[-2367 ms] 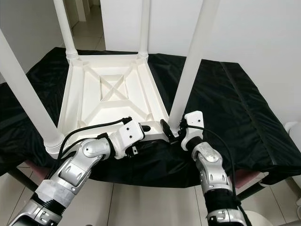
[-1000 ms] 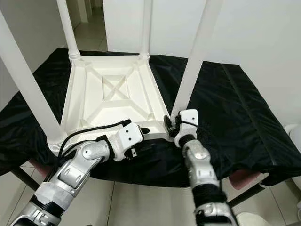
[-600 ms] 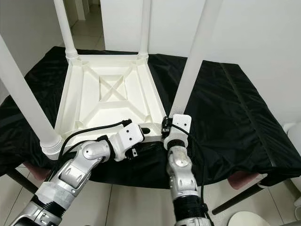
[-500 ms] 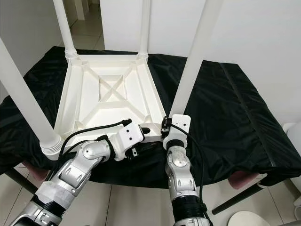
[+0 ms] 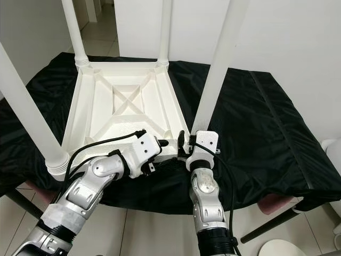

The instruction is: Building children table

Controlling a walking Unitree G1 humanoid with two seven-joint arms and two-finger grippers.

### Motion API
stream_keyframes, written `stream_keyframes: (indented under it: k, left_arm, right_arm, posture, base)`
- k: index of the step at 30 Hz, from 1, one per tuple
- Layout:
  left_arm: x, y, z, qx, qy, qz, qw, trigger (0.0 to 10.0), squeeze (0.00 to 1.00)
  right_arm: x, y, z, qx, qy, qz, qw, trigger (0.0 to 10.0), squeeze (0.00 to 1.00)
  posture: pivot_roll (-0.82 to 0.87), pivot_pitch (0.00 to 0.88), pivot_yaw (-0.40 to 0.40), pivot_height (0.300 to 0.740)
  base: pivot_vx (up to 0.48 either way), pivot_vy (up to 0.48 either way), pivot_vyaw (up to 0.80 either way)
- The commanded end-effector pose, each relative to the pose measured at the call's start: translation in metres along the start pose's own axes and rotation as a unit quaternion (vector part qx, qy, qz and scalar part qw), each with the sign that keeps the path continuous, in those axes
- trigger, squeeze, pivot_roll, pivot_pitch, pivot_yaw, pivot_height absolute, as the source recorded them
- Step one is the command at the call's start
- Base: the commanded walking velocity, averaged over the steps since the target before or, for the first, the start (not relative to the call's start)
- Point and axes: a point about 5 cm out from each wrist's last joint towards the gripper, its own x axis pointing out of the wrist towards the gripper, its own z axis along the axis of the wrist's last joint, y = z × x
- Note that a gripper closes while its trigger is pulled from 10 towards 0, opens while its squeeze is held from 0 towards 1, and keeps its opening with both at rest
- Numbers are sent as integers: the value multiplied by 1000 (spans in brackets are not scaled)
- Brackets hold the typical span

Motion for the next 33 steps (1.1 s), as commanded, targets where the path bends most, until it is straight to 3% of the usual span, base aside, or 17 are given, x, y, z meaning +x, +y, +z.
stream_keyframes:
  k: [1,6,12,27,33]
  left_arm:
    - [-1,7,-1,-17,-2,59,998,10000,0]
    - [-2,7,-1,-30,-5,73,997,10000,0]
    - [-5,8,0,-53,-15,91,994,10000,0]
    - [-3,16,6,-44,-34,106,993,10000,0]
    - [-9,16,3,-46,-30,99,994,10000,0]
  right_arm:
    - [0,-5,2,-2,-5,8,1000,10000,0]
    - [0,-11,3,1,-3,8,1000,10000,0]
    - [-5,-5,1,-7,1,25,1000,10000,0]
    - [-5,-6,1,-18,-9,31,999,10000,0]
    - [-8,-8,2,-15,-13,39,999,10000,0]
  posture:
    - [26,55,-62,740]
    - [22,69,-68,740]
    - [26,74,-57,740]
    - [24,73,-50,740]
    - [22,72,-45,740]
  base:
    - [0,0,0]
    - [0,0,0]
    - [0,0,0]
    - [0,0,0]
    - [0,0,0]
